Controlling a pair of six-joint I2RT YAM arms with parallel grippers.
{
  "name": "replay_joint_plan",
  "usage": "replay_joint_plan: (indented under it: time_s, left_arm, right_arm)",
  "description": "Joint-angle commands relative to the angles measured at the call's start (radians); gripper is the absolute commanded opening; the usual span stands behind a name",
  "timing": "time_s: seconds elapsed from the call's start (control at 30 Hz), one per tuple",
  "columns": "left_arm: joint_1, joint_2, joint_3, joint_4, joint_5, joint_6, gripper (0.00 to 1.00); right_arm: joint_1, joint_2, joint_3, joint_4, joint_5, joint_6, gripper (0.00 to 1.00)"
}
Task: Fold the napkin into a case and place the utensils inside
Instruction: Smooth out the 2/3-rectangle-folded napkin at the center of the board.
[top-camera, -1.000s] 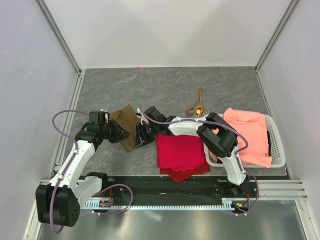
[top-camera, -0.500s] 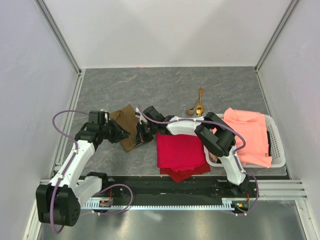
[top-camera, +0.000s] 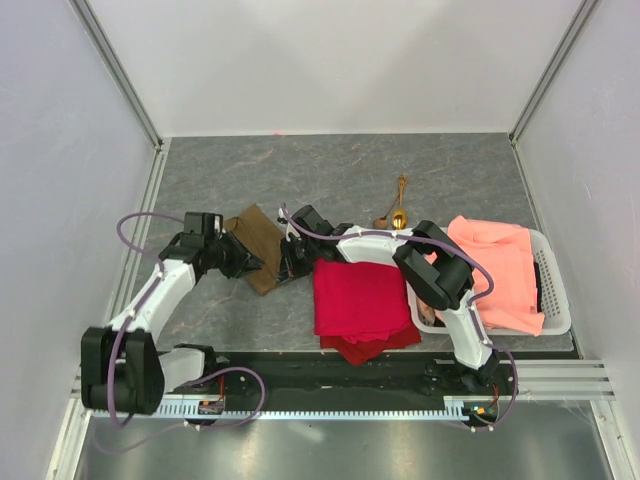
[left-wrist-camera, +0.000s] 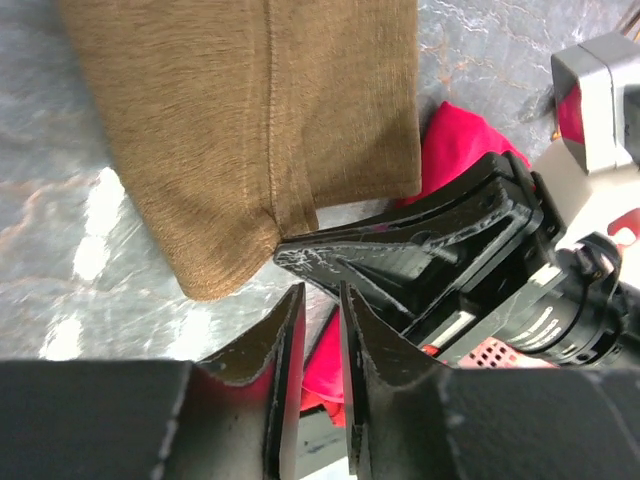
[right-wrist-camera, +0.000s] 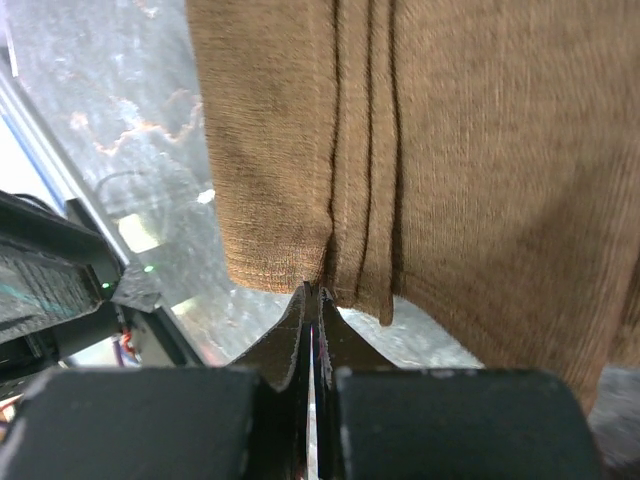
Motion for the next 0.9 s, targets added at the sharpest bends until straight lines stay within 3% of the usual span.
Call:
replay_joint_plan:
  time_s: [0.0, 0.07, 0.2, 0.4, 0.63, 0.87]
  left_arm:
    - [0.004, 0.162, 0.128, 0.09, 0.11, 0.061, 0.24]
    - [0.002, 0.26, 0.162, 0.117, 0.112, 0.084, 0.24]
    - [-0.001, 0.435, 0.292, 0.123, 0.103, 0.096, 0.1]
    - [-0.047, 0.679, 0.438, 0.134, 0.104, 0.096, 0.04]
    - [-0.062, 0.767, 0.436, 0.073, 0.041, 0.11, 0.02]
    - [-0.062, 0.761, 0.425, 0.067, 0.02, 0.139, 0.02]
  right_arm:
    - [-0.005, -0.048, -0.013, -0.002, 0.038, -0.04, 0.0]
    - [-0.007, -0.043, -0.01, 0.006, 0.034, -0.045, 0.0]
    - [-0.008, -0.055, -0.011, 0.014, 0.043, -0.044, 0.0]
    - [-0.01, -0.054, -0.005, 0.024, 0.041, -0.033, 0.0]
    - [-0.011, -0.067, -0.003, 0.026, 0.063, -0.033, 0.0]
    - [-0.013, -0.107, -0.01, 0.009, 0.104, -0.053, 0.0]
